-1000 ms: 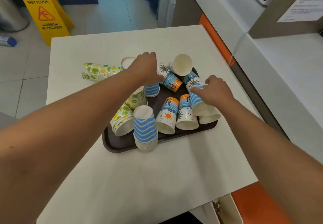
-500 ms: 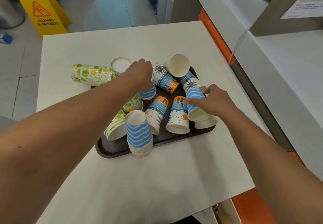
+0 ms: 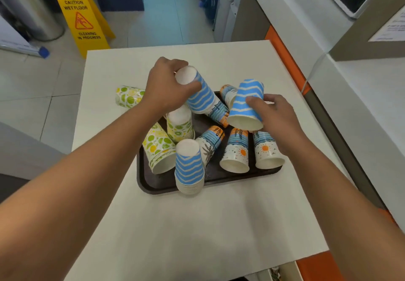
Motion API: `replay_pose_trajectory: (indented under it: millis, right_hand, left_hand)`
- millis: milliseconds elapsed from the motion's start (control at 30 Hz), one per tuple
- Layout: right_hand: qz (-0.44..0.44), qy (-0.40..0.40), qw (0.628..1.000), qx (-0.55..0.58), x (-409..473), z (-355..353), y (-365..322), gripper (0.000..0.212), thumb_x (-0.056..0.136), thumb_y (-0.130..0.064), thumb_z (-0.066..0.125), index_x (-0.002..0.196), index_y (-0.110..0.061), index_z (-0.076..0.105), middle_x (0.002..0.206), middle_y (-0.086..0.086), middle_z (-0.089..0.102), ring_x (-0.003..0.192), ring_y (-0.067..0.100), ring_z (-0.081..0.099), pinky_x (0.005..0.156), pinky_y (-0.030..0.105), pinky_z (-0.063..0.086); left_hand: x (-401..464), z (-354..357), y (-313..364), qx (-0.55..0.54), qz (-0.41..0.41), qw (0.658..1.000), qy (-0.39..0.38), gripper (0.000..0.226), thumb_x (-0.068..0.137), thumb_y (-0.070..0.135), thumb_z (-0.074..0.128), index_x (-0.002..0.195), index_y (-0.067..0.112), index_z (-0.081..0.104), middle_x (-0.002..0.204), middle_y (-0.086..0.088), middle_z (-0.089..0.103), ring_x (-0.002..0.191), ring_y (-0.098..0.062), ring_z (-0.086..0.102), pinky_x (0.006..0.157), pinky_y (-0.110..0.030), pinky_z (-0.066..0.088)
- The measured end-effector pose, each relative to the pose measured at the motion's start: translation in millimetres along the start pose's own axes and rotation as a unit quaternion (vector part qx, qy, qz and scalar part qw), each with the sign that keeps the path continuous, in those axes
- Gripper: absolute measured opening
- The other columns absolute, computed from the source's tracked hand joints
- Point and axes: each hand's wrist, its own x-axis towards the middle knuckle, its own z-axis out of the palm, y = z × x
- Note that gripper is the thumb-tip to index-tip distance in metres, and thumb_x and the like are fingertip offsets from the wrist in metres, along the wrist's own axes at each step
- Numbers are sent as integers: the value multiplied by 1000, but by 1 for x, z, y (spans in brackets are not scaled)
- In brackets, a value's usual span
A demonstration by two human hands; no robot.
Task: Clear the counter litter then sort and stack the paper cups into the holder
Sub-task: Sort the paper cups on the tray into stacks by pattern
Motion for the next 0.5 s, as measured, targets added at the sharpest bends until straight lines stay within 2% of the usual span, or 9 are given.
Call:
replay_pose_trajectory:
  millis: [67, 133, 200, 333, 400, 500]
  right_hand:
    - [-23, -22, 998, 48, -12, 16, -3, 45, 81, -37, 71, 120, -24, 52, 108, -1, 65, 93, 12, 68, 83, 38, 57]
    - [-65, -44, 993, 84, -28, 33, -2, 44, 82, -26, 73, 121, -21, 53, 108, -1, 65, 92, 11, 68, 76, 29, 56]
    - [-109, -63, 986, 105, -43, 50, 5, 46, 81, -16, 75, 122, -16, 53, 111, 0, 65, 93, 14, 68, 73, 23, 55]
    - [-135, -110, 979, 105, -64, 74, 28, 55, 77, -11, 78, 125, -13, 50, 118, -2, 62, 105, 15, 64, 82, 27, 55]
    - [-155, -135, 977, 61, -70, 82, 38, 58, 75, -15, 80, 124, -20, 48, 121, -8, 59, 111, 9, 60, 89, 27, 53]
    - [-175, -153, 973, 3, -74, 89, 49, 58, 73, -19, 81, 120, -28, 46, 121, -14, 56, 112, 2, 57, 91, 21, 50]
  left_hand:
    - [-12, -16, 1, -61, -1, 997, 51, 44, 71, 38, 73, 112, 21, 68, 105, 3, 55, 98, -15, 61, 83, -27, 50]
    - [-22, -30, 2, -91, 0, 993, 80, 30, 72, 33, 72, 100, 23, 68, 98, 4, 55, 94, -16, 62, 84, -35, 54]
    - [-29, -43, -1, -100, -12, 990, 96, 37, 71, 35, 71, 106, 22, 70, 104, 2, 59, 94, -13, 63, 86, -36, 55]
    - [-39, -69, -8, -126, -35, 983, 127, 51, 68, 42, 68, 116, 24, 69, 111, 3, 65, 96, -5, 64, 84, -25, 55]
    - [-46, -81, -8, -140, -32, 979, 147, 49, 69, 40, 67, 115, 24, 70, 111, 3, 65, 95, -3, 63, 82, -19, 53]
    - [-55, -93, -10, -158, -28, 975, 157, 48, 71, 37, 68, 117, 21, 69, 110, 3, 63, 94, -2, 62, 77, -13, 50]
